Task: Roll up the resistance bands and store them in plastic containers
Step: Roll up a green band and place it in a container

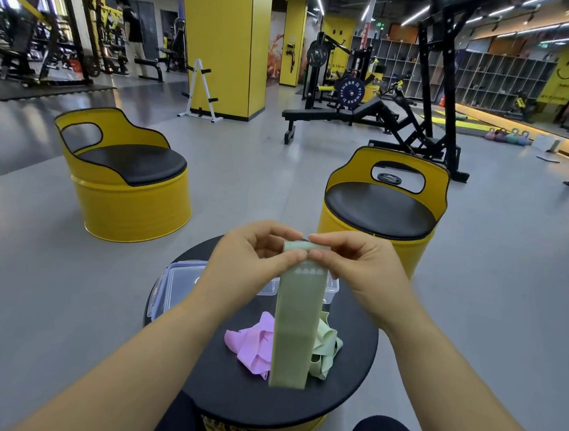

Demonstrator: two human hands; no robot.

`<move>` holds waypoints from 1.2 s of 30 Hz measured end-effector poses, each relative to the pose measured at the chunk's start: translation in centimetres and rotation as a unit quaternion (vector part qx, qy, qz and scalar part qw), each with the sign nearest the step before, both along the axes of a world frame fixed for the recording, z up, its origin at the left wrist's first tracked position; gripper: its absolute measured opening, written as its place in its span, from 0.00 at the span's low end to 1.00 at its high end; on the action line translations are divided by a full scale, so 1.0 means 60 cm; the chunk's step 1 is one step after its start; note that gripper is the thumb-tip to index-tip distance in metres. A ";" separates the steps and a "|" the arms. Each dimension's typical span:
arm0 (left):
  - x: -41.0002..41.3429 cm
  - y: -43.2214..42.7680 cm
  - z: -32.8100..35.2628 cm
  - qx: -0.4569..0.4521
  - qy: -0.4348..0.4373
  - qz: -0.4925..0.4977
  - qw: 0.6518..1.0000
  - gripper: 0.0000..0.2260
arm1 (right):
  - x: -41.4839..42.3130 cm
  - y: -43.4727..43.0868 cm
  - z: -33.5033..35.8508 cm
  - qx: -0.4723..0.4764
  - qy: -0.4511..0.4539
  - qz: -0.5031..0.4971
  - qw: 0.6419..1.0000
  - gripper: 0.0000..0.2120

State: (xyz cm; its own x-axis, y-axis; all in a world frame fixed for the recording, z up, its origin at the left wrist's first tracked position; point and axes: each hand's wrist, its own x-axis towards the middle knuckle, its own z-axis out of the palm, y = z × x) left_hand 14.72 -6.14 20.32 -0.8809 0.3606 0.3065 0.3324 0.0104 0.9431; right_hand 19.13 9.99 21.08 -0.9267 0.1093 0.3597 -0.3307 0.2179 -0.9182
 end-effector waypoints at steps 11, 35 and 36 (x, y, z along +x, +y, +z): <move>0.001 -0.004 0.002 0.002 0.000 -0.001 1.000 0.08 | 0.005 -0.004 -0.006 0.001 0.009 0.010 1.000 0.13; 0.004 -0.006 0.003 0.021 -0.042 0.004 0.999 0.06 | 0.008 -0.013 -0.008 -0.004 -0.012 -0.007 1.000 0.10; 0.003 -0.007 0.003 0.028 -0.040 0.006 0.999 0.07 | 0.008 -0.013 -0.008 -0.009 -0.018 -0.001 1.000 0.10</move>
State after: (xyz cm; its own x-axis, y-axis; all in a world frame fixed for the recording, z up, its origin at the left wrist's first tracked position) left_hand 14.93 -6.55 20.50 -0.9077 0.3342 0.2537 0.2552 -0.0402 0.9660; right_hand 19.61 9.20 20.63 -0.9387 0.1170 0.3242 -0.2972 0.2016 -0.9333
